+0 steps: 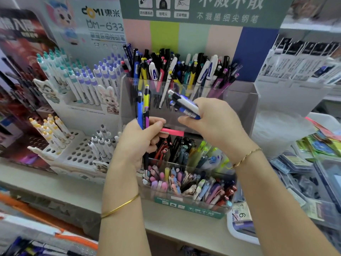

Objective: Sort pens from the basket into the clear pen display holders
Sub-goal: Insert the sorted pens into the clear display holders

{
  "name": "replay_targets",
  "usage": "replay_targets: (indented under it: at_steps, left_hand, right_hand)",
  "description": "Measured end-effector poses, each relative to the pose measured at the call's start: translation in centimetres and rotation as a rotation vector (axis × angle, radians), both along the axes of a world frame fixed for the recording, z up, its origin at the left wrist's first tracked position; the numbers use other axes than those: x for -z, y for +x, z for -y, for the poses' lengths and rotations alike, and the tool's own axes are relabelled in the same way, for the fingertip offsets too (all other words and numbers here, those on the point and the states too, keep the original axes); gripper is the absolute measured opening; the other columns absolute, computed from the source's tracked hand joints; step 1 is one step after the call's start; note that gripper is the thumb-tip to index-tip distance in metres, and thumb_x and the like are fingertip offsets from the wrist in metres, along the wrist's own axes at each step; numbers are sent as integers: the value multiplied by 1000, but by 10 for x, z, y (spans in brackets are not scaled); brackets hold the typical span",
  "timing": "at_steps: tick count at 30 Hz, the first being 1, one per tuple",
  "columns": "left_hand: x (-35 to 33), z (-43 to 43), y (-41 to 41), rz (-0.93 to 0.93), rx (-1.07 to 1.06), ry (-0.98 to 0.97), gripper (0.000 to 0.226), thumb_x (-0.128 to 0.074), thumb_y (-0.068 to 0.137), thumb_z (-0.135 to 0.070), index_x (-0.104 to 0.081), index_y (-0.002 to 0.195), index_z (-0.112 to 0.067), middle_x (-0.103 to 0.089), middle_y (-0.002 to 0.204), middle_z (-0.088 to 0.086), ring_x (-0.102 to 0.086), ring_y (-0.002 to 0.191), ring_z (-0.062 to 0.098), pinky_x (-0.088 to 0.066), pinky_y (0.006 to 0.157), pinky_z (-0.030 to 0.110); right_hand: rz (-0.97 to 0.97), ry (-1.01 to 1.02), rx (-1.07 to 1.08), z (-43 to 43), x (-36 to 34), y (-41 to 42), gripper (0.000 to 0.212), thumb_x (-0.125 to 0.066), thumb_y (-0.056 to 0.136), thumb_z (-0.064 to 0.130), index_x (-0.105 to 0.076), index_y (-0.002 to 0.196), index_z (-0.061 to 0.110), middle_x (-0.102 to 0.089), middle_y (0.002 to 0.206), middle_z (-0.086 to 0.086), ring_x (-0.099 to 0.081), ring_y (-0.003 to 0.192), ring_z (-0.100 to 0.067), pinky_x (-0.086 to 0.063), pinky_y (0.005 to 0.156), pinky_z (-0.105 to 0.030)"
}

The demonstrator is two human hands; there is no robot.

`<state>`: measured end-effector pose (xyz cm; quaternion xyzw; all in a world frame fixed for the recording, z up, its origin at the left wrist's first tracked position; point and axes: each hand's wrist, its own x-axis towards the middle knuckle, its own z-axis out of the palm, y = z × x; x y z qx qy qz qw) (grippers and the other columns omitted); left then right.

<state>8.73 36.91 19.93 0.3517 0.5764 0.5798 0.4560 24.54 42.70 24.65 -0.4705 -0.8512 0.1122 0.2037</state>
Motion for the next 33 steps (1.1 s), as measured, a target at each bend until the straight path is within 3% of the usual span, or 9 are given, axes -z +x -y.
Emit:
replay_targets:
  at_steps: [5,8,11,14,19,23,27,31,33]
  left_hand:
    - [-2,-1,7,74,48,50,23,-50,97,-4,-58,77,-10,-56,52,-4,-36,43,5,-25,34,14]
    - [-1,0,9,127,46,31,16,-51,99,-19,-62,93,-8,-64,62,0,-38,39,4,-27,33,14]
    - [0,2,9,145,60,12,26,-53,97,-26,-56,113,-6,-55,58,-1,-33,35,5,-24,32,14]
    - [0,3,11,197,160,41,23,-55,94,-32,-48,106,-14,-47,61,1,-30,35,4,-22,32,14]
    - [-4,2,24,199,239,87,30,-53,92,-38,-50,96,-8,-49,63,2,-37,38,6,-27,32,15]
    - [-8,-4,39,131,37,95,34,-53,96,-38,-56,72,-14,-54,55,-1,-55,48,12,-47,49,22]
    - [-9,-11,57,264,-76,74,27,-58,94,-38,-61,81,-14,-65,61,2,-64,57,17,-58,62,32]
    - [-13,-19,75,430,-60,82,30,-56,97,-26,-70,75,-12,-73,71,7,-70,68,23,-58,67,42]
    - [-13,-24,85,545,-45,70,26,-56,97,-23,-70,80,-9,-73,77,10,-71,73,26,-58,66,41]
  right_hand:
    - [-121,-478,-302,0,5,-5,24,-71,84,25,-62,79,3,-69,68,-8,-62,59,-19,-48,59,-29]
    - [-205,-508,-247,1,11,-3,22,-66,88,21,-55,76,6,-57,57,-3,-49,46,-12,-42,49,-24]
    - [-574,-654,-151,1,13,-1,16,-58,94,14,-48,83,9,-56,57,-4,-55,47,-16,-50,47,-26]
    - [-888,-792,-124,1,14,-6,14,-58,93,7,-47,87,9,-59,62,-5,-56,47,-16,-50,45,-28]
    - [-1061,-868,-85,4,20,-17,21,-60,92,7,-53,72,9,-49,51,0,-45,41,-10,-37,38,-21]
    - [-1093,-826,-15,8,23,-17,15,-61,92,11,-55,80,4,-52,59,-6,-48,41,-12,-40,37,-20]
    - [-1092,-653,12,9,20,-9,13,-60,93,12,-55,83,5,-56,64,-6,-58,53,-20,-52,47,-30]
    - [-997,-516,58,6,18,0,16,-63,90,17,-59,87,2,-63,75,-16,-65,69,-35,-58,69,-54]
    - [-960,-428,111,3,17,5,16,-64,89,17,-58,81,5,-61,75,-15,-62,68,-33,-58,69,-52]
